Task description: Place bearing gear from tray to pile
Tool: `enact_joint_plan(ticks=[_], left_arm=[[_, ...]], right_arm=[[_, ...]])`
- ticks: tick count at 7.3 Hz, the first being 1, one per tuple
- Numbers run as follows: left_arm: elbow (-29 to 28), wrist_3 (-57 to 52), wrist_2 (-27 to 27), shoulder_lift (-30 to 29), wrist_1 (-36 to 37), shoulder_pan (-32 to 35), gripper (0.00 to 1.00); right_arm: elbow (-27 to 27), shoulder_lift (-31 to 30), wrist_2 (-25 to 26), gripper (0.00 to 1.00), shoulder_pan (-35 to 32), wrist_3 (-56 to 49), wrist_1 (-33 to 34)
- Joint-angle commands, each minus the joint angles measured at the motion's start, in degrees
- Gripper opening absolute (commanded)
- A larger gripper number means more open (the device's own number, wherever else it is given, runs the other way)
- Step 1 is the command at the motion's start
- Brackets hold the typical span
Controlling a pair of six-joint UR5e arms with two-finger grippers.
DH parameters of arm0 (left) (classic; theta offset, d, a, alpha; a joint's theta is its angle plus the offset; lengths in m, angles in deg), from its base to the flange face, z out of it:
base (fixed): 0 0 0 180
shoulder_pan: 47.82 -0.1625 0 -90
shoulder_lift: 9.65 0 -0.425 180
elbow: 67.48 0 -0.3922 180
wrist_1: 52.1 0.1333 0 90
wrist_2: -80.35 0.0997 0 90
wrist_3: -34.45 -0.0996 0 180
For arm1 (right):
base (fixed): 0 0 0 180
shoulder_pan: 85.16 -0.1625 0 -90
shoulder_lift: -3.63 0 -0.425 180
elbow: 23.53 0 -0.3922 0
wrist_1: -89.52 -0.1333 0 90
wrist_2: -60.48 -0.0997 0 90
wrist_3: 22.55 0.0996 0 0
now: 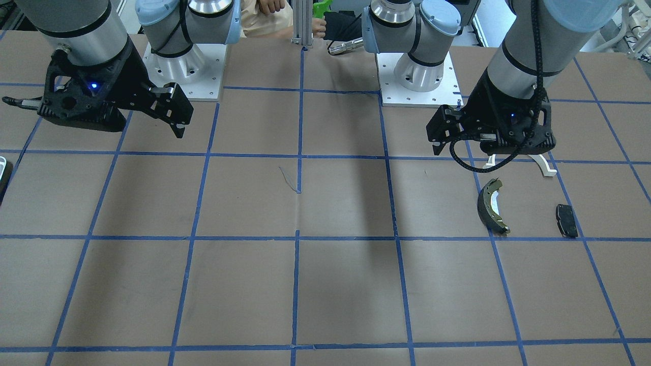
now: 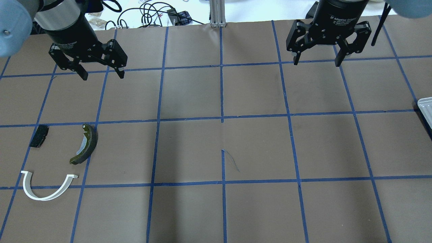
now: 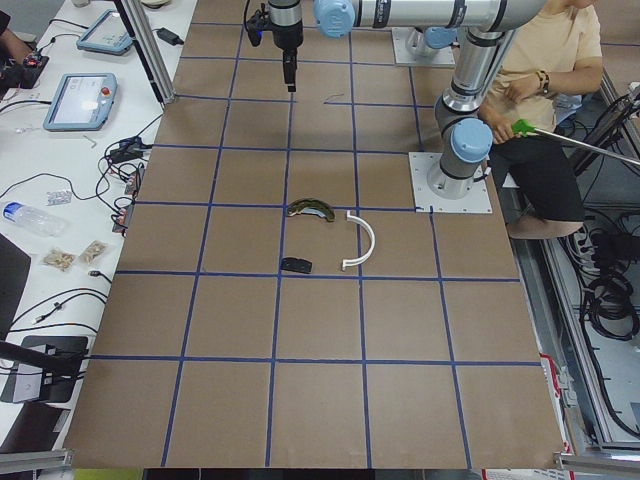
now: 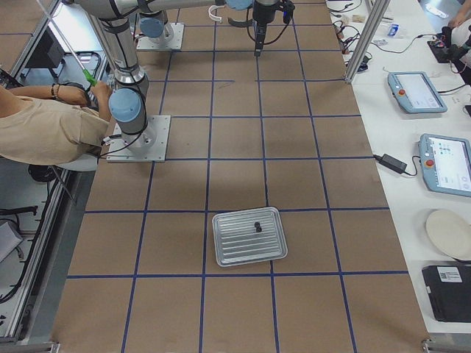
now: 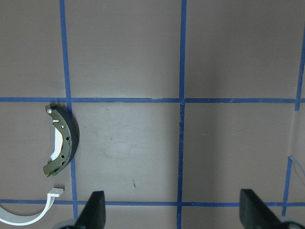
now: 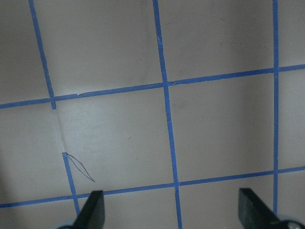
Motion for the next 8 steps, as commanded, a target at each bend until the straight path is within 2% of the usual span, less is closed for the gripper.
enact_joint_plan(ticks=[1,2,4,7,8], left_arm=[[2.32,-0.05,-0.38,-0.4,0.54,0.33,1.0],[1.9,-0.05,-0.03,-0.14,0.54,0.5,1.0],[2.33,0.03,-0.03,0.82,-0.33,0.42,1.0],[2.6,-0.05,-0.11,1.79,-0.34,0.33,1.0],[2.51,-0.05,-0.29,1.18,-0.34,0.5,1.0]], right_arm=[[-0.16,0.03,0.71,1.0,0.22,-2.2,0.33],[0.01,0.38,2.37,1.0,2.31,-13.36,2.51],[-0.16,1.96,3.53,1.0,14.83,-26.86,4.82],[-0.25,7.67,4.4,1.0,30.14,-50.03,9.29],[-0.25,10.47,4.23,1.0,35.85,-54.73,11.39]])
